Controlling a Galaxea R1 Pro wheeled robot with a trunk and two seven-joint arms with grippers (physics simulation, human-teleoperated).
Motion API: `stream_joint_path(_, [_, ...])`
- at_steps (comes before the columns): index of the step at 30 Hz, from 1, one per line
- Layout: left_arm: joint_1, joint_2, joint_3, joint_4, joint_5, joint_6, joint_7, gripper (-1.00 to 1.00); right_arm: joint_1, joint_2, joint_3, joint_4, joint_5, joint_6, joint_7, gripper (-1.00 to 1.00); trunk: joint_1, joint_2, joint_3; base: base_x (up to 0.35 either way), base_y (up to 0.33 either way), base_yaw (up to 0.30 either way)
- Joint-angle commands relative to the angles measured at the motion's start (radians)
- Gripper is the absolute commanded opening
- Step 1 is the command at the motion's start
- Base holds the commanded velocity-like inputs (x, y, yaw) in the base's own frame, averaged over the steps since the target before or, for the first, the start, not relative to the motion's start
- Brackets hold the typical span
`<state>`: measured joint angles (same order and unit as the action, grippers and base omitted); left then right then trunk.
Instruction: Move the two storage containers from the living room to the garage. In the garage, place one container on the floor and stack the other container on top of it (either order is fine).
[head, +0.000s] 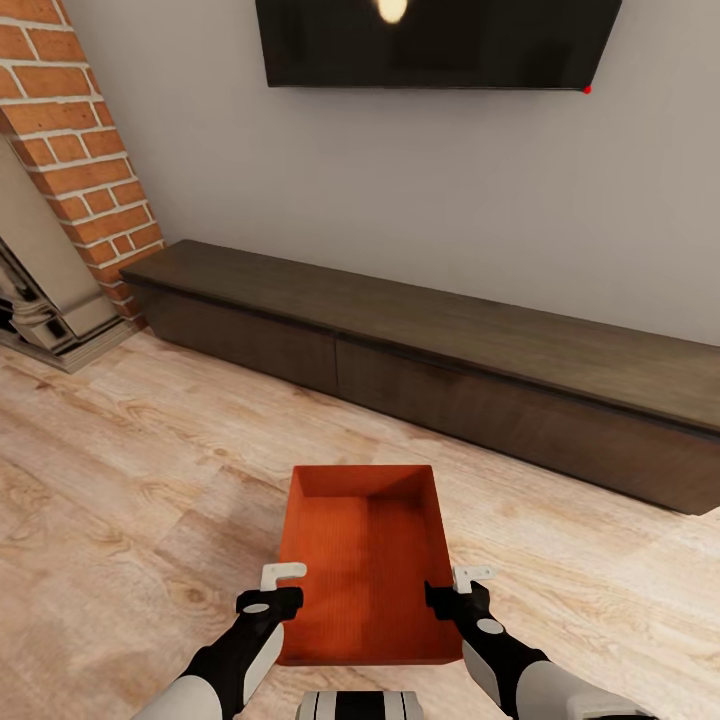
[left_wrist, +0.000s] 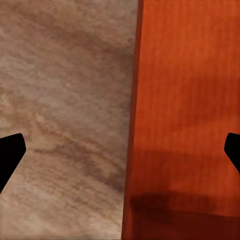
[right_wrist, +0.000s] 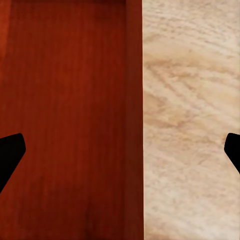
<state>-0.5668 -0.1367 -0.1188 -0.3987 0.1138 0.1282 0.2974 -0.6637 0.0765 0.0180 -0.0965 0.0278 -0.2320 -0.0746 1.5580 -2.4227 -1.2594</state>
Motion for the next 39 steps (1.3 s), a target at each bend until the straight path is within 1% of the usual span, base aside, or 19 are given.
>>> stream_joint_path(1, [0.000,0.001,-0.009,-0.003,0.010,0.005,0.008,1.00,-0.001,0.000,0.002,0.001,0.003,-0.003,-0.005,1.00,0.000,0.000,-0.001,0.000,0.000,0.000])
stream_joint_path(10, [0.000,-0.001,-0.009,-0.021,0.009,0.005,0.009,1.00,-0.001,0.001,0.002,0.001,0.004,-0.006,-0.005,1.00,0.000,0.000,-0.001,0.000,0.000,0.000])
stream_joint_path(19, [0.000,-0.002,-0.009,-0.027,0.006,-0.002,0.008,1.00,0.000,0.015,0.002,0.001,0.004,-0.026,-0.006,1.00,0.000,0.000,-0.001,0.000,0.000,0.000])
stream_joint_path(20, [0.000,-0.002,-0.010,-0.027,0.007,-0.002,0.008,1.00,0.000,0.015,0.002,0.001,0.004,-0.027,-0.007,-1.00,0.000,0.000,-0.001,0.000,0.000,0.000])
stream_joint_path(21, [-0.001,-0.002,-0.010,-0.027,0.007,-0.002,0.008,1.00,0.000,0.015,0.002,0.001,0.004,-0.028,-0.007,-1.00,0.000,0.000,-0.001,0.000,0.000,0.000])
stream_joint_path(22, [-0.001,-0.002,-0.010,-0.026,0.010,-0.001,0.008,-1.00,-0.001,0.015,0.002,0.001,0.004,-0.029,-0.007,-1.00,0.000,0.000,-0.001,0.000,0.000,0.000])
stream_joint_path(39, [-0.001,0.000,-0.009,-0.028,0.010,-0.002,0.008,-1.00,-0.001,0.013,0.000,0.001,0.003,-0.030,-0.007,-1.00,0.000,0.000,-0.001,0.000,0.000,0.000])
